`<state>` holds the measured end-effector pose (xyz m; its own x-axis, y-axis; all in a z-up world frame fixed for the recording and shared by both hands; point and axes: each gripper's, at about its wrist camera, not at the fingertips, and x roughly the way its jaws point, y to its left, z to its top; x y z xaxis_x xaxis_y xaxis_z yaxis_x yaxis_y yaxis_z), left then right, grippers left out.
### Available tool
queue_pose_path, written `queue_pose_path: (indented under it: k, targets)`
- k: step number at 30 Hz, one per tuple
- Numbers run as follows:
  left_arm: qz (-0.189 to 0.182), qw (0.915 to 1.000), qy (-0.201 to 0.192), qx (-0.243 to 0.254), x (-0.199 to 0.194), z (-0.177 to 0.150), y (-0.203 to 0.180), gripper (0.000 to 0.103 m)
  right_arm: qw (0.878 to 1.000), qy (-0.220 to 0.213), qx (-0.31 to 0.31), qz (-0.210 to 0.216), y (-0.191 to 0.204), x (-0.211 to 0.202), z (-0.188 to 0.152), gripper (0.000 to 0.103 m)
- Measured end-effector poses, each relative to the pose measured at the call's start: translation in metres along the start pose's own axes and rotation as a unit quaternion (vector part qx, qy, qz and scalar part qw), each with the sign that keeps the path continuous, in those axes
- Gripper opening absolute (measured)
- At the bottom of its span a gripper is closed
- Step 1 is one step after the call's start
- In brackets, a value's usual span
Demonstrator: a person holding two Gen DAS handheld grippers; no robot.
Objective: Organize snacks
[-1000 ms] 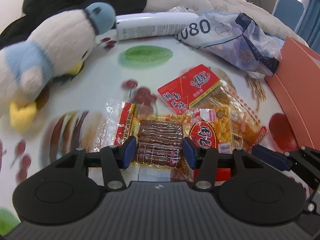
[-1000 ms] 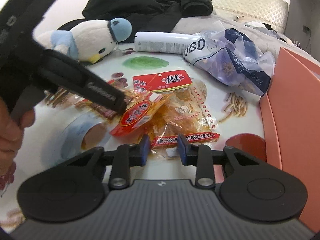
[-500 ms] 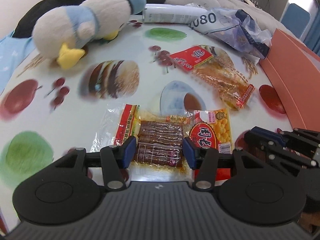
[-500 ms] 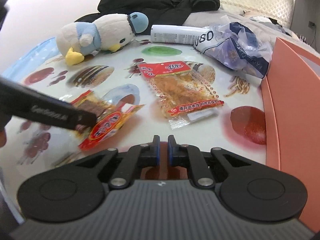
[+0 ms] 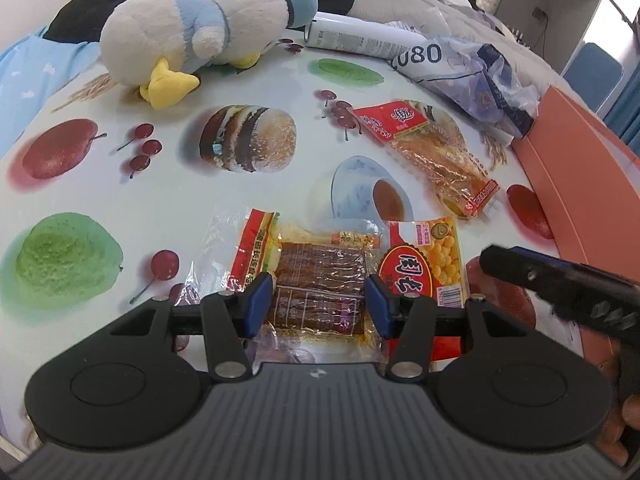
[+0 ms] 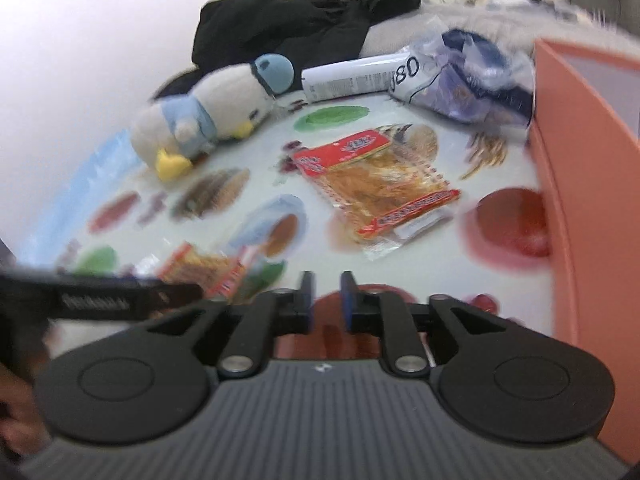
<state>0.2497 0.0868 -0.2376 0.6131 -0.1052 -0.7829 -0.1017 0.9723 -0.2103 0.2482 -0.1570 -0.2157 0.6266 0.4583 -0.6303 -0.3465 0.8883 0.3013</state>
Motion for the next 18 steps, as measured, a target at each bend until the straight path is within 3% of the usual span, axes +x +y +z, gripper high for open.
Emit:
queue_pose_path:
  k: [2, 5, 10, 14, 18]
  targets:
    - [-0.004, 1.0000, -0.002, -0.006, -0.002, -0.001, 0.002, 0.057, 0.999, -0.007, 0.042, 0.023, -0.005, -0.003, 0.002, 0.062]
    - [-0.011, 0.9998, -0.005, -0.014, -0.002, -0.002, 0.006, 0.057, 0.997, -0.012, 0.064, 0.036, -0.008, -0.001, 0.008, 0.061]
    - [-0.026, 0.9993, -0.004, -0.025, -0.006, -0.002, 0.012, 0.056, 0.999, -0.018, 0.005, -0.027, -0.001, 0.020, 0.026, 0.061]
    - [-0.034, 0.9987, -0.005, -0.038, -0.008, -0.003, 0.017, 0.056, 0.996, -0.009, -0.050, -0.075, 0.001, 0.048, 0.052, 0.082]
    - [-0.041, 0.9982, -0.005, -0.042, -0.011, -0.004, 0.018, 0.056, 0.989, 0.024, -0.115, -0.092, 0.006, 0.080, 0.073, 0.085]
